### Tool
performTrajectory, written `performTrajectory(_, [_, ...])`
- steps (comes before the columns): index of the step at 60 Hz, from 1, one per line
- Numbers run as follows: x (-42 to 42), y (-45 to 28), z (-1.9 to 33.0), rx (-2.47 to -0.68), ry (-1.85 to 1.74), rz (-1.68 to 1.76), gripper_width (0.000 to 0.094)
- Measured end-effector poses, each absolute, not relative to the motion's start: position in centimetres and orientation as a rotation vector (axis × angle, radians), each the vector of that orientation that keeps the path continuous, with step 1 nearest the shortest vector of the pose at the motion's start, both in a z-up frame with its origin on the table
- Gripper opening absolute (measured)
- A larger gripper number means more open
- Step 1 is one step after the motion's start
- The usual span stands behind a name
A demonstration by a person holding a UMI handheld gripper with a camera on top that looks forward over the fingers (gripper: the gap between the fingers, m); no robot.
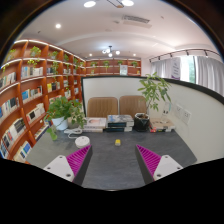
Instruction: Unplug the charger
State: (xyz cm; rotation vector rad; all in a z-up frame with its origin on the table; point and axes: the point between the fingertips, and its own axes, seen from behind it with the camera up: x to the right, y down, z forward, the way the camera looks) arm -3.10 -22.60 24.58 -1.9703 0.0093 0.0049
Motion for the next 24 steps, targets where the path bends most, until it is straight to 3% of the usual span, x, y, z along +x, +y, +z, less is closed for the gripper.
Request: performTrajectory(24, [-2.6,-25.1,23.2,-1.991,0.038,0.019,0.086])
